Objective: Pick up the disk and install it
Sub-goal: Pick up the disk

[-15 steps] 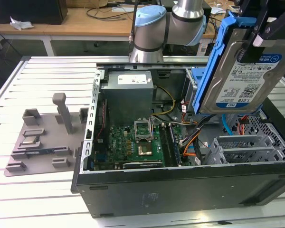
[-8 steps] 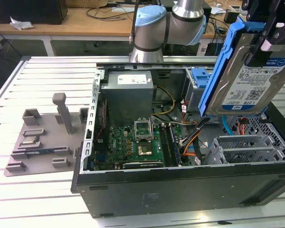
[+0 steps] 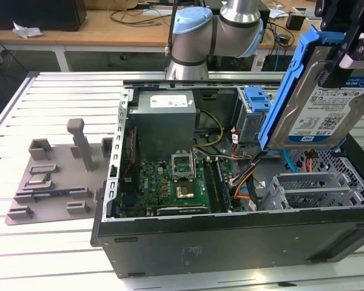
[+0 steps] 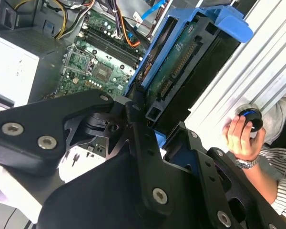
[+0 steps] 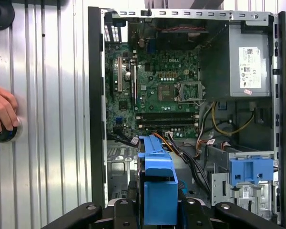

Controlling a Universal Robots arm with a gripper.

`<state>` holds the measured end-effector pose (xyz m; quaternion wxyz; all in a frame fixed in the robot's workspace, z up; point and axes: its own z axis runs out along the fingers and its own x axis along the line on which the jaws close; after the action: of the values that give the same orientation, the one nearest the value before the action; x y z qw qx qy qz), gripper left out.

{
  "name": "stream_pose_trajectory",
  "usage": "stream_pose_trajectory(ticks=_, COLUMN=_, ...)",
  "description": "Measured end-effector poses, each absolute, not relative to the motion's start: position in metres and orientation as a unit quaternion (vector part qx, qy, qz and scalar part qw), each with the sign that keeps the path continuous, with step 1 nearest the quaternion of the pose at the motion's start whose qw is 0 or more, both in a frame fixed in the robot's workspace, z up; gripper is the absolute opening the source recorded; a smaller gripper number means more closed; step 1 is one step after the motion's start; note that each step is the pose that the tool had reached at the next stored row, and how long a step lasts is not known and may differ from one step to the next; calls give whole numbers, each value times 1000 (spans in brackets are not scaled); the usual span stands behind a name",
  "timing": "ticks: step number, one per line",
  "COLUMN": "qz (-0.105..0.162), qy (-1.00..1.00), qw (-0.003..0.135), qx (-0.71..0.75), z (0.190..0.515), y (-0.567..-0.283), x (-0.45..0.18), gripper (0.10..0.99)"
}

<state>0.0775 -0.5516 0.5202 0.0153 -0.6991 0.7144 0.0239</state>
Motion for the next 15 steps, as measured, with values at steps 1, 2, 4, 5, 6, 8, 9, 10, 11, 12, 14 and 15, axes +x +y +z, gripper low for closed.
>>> stream_pose_trajectory(ticks=1, qz=24, qy=714, qw=15, qx=-699, z=520, y=-552, x=78, gripper=369)
stream_pose_trajectory(ticks=2, qz=24, qy=714, qw=15, qx=-699, z=520, y=-552, x=79, gripper=369)
stream_pose_trajectory(ticks=4, qz=24, qy=714, qw=15, qx=-699, z=519, y=-552, x=80, gripper=369)
stream_pose_trajectory(ticks=5, qz=24, qy=714, qw=15, qx=-699, z=518, y=-552, x=82, gripper=369)
stream_pose_trajectory(ticks=6, qz=24, qy=714, qw=15, qx=-699, z=517, y=-552, x=83, gripper=369)
stream_pose_trajectory(ticks=8, qz=24, qy=714, qw=15, qx=-699, z=516, y=-552, x=85, gripper=369)
stream_pose_trajectory(ticks=9, qz=24, qy=714, qw=15, qx=-699, z=515, y=-552, x=86, gripper=369)
stream_pose_trajectory(ticks=10, qz=24, qy=714, qw=15, qx=-699, z=515, y=-552, x=87, gripper=369)
stream_pose_trajectory(ticks=11, qz=24, qy=714, qw=15, qx=-699, z=514, y=-552, x=88, gripper=369)
stream_pose_trajectory(ticks=12, qz=24, qy=714, qw=15, qx=-699, z=514, y=-552, x=89, gripper=369)
stream_pose_trajectory(ticks=14, qz=24, qy=714, qw=15, qx=-699, z=512, y=-552, x=91, gripper=369)
stream_pose_trajectory(ticks=15, qz=24, qy=714, qw=15, qx=-699, z=511, y=-552, x=92, gripper=369)
